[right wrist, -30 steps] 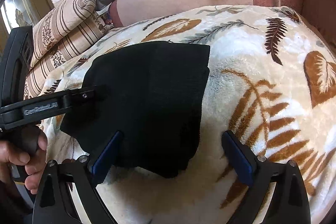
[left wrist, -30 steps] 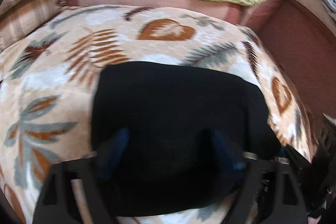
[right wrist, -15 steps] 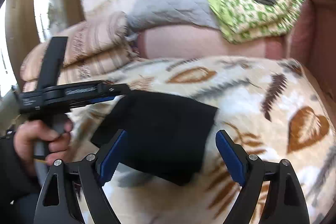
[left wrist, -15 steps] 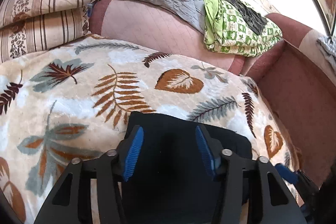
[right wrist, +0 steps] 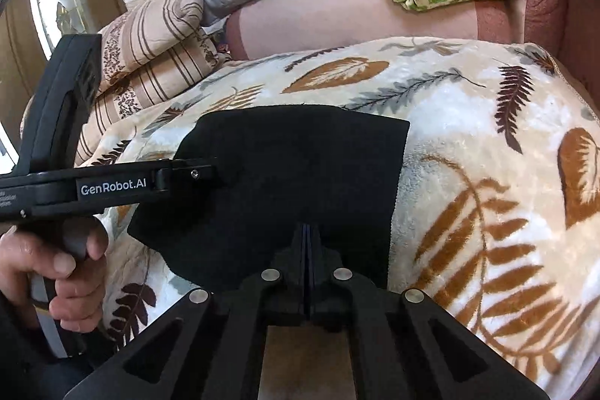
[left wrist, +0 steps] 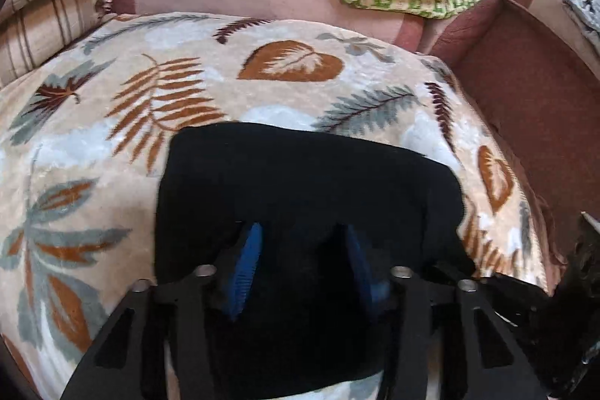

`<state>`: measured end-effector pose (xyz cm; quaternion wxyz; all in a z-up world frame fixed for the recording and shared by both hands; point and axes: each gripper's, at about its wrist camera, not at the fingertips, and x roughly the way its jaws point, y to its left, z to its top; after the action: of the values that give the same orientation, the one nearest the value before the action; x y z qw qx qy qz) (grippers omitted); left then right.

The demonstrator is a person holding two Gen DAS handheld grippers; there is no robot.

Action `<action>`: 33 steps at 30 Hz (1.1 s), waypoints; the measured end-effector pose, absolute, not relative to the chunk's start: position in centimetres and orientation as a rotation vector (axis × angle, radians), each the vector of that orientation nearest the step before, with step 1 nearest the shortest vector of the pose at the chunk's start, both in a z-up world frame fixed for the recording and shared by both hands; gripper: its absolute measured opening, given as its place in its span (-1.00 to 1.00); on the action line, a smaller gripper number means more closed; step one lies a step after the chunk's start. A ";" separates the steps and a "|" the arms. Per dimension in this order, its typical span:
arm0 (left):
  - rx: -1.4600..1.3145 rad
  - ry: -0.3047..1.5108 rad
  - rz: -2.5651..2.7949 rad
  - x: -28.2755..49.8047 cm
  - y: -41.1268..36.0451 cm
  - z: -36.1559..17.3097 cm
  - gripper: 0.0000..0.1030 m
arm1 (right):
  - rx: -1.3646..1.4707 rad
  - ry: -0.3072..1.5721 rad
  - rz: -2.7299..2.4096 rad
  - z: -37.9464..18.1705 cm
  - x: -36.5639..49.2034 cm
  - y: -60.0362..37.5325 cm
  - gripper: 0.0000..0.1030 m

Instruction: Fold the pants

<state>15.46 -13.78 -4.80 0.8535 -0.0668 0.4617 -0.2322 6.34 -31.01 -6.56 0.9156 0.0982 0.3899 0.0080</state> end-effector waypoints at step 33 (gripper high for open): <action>-0.408 0.922 -0.631 16.3 -11.4 -5.1 0.98 | 0.113 0.739 -0.021 -6.8 5.7 -29.8 -1.00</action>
<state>16.27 -11.40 -5.15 0.8282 -0.1924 0.4345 -0.2973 5.69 -29.81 -6.76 0.9309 0.0554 0.3608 -0.0104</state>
